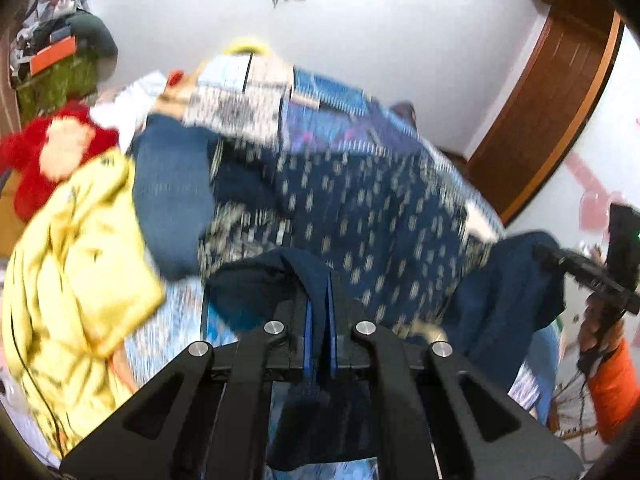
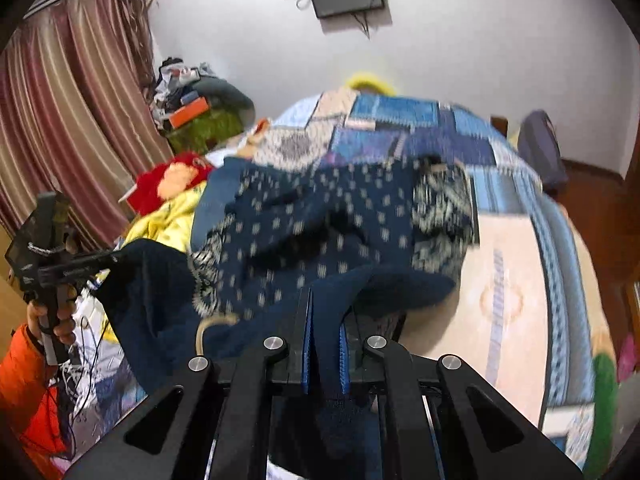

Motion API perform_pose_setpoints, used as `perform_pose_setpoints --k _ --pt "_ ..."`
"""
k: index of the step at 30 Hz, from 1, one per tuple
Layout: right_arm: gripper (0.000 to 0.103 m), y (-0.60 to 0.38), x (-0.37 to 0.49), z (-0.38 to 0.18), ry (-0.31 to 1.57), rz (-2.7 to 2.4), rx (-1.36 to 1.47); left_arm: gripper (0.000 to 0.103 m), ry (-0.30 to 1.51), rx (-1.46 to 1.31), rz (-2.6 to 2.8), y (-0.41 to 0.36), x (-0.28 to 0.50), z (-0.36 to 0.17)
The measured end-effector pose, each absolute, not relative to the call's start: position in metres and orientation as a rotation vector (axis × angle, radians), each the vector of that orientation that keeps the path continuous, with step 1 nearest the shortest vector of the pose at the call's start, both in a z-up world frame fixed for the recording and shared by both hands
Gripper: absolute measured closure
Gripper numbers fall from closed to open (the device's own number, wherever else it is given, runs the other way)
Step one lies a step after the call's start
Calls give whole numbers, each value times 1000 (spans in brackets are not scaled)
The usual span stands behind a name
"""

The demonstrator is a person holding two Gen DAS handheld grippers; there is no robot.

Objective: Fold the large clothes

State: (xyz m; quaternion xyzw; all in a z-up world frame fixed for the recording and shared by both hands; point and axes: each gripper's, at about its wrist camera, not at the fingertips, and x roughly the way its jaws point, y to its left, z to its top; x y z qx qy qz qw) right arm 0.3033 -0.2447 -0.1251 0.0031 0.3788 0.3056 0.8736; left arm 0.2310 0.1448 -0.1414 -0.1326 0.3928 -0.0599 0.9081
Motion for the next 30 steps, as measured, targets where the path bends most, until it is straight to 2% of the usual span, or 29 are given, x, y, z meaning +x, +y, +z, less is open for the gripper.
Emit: perform_pose_setpoints --k 5,9,12,17,22,30 --pt "96 -244 350 -103 724 593 11 98 733 -287 -61 163 282 -117" --pt "96 -248 397 -101 709 520 22 98 723 -320 26 186 317 -121" --pt "96 -248 439 -117 747 463 32 98 739 -326 115 203 349 -139" --pt "96 -239 507 -171 856 385 -2 98 844 -345 197 221 405 -201" --pt "95 -236 543 -214 957 408 -13 96 950 -306 227 219 429 -255" --pt "95 -263 542 -200 974 509 9 93 1021 -105 235 199 441 -264"
